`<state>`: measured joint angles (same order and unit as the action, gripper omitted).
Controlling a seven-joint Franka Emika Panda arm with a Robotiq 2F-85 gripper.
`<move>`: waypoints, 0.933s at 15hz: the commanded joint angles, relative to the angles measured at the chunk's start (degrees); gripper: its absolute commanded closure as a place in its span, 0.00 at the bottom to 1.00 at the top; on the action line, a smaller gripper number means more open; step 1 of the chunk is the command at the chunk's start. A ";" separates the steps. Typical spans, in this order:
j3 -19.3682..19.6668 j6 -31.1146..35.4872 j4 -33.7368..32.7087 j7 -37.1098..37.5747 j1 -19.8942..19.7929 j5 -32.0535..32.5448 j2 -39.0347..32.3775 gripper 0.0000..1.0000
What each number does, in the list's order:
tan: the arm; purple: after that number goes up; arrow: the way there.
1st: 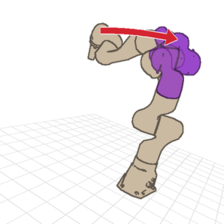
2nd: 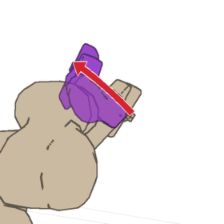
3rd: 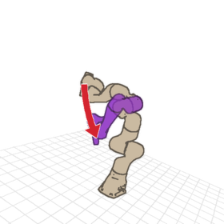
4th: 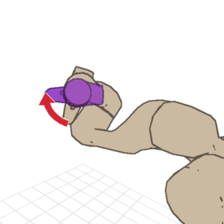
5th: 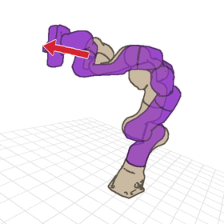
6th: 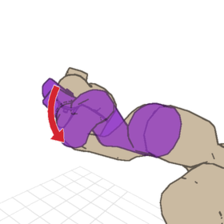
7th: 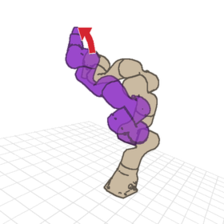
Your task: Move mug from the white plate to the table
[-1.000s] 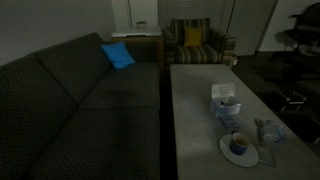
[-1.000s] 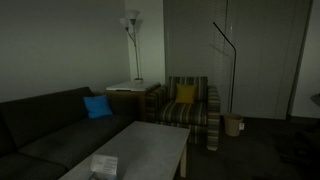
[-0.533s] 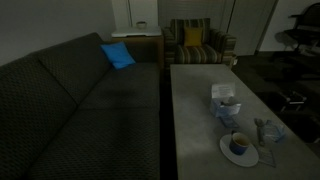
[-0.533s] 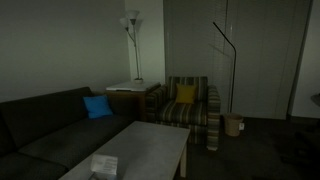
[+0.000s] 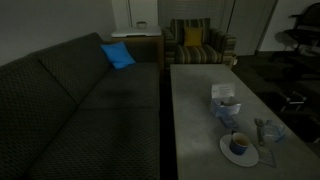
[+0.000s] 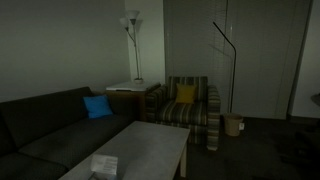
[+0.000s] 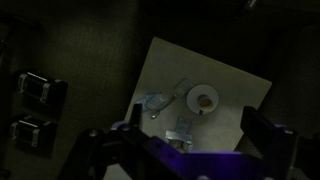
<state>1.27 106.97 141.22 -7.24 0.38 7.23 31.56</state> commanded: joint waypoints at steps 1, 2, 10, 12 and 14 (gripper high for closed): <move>-1.22 2.74 -0.56 1.37 -0.03 1.73 -4.21 0.00; -1.35 3.25 -0.79 1.35 0.06 1.77 -5.27 0.00; -2.44 6.02 -2.03 1.50 0.54 1.95 -13.69 0.00; -2.68 6.59 -2.53 1.67 0.62 2.30 -16.21 0.00; -2.93 6.60 -3.34 1.49 0.81 2.48 -18.71 0.00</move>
<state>-1.11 113.02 140.20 -6.42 0.93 8.22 17.65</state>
